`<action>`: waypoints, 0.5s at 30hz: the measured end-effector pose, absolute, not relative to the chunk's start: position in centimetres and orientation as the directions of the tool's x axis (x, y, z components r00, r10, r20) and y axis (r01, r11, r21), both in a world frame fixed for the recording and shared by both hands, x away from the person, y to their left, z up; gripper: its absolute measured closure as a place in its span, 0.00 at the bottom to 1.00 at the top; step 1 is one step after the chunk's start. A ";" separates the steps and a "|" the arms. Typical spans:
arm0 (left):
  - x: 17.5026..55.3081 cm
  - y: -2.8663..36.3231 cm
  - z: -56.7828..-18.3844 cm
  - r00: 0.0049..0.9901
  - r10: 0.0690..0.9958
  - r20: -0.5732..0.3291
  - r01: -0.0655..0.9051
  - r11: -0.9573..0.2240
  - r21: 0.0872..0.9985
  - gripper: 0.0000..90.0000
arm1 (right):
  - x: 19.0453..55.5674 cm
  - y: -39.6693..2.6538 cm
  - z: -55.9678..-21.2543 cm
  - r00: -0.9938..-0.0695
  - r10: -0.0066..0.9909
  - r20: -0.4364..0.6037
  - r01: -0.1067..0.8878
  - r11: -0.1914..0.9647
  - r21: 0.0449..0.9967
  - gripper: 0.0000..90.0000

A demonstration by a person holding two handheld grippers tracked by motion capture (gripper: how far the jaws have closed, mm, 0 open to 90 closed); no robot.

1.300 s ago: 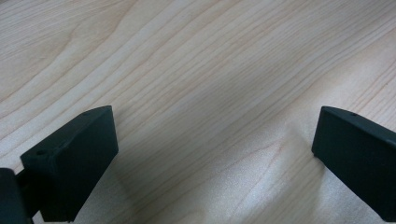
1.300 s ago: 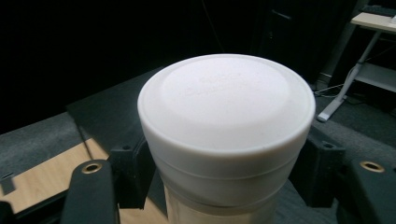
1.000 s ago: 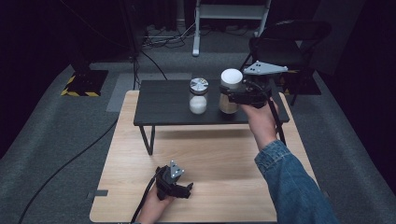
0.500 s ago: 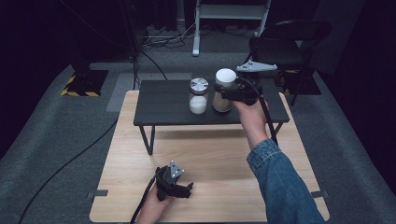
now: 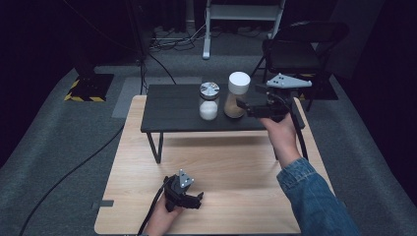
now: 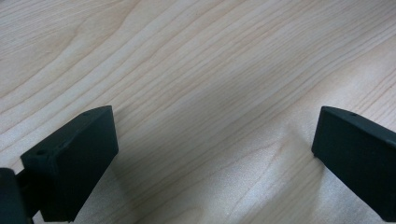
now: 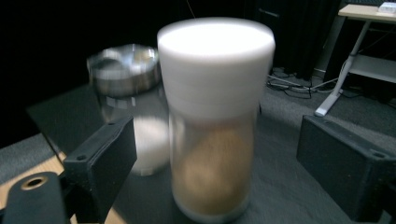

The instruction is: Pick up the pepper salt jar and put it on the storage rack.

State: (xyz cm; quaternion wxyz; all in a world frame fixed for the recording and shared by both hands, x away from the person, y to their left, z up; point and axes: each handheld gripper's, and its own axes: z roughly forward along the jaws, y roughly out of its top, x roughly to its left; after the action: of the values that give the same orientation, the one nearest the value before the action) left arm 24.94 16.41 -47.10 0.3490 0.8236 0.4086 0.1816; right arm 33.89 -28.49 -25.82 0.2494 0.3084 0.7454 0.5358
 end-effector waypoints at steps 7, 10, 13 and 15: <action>25.0 16.3 -47.1 0.599 0.801 0.013 0.547 -0.421 0.724 0.00 | 31.4 -30.8 -28.8 -0.698 0.714 -0.057 0.189 0.261 0.947 0.14; 25.0 16.3 -47.1 0.598 0.801 0.015 0.548 -0.422 0.722 0.00 | 30.4 -31.6 -30.0 -0.704 0.708 -0.060 0.192 0.270 0.944 0.14; 25.0 16.3 -47.1 0.598 0.801 0.015 0.548 -0.423 0.722 0.00 | 29.6 -32.6 -31.3 -0.718 0.696 -0.036 0.209 0.264 0.942 0.14; 25.0 16.3 -47.1 0.598 0.801 0.015 0.547 -0.423 0.722 0.00 | 29.3 -32.9 -32.0 -0.724 0.690 -0.019 0.230 0.268 0.936 0.14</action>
State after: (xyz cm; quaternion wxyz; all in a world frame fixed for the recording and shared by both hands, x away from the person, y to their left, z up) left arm 25.03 16.26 -47.07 0.3480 0.8235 0.4094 0.1821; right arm 29.35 -32.95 -31.98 0.2188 0.3003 0.7654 0.5254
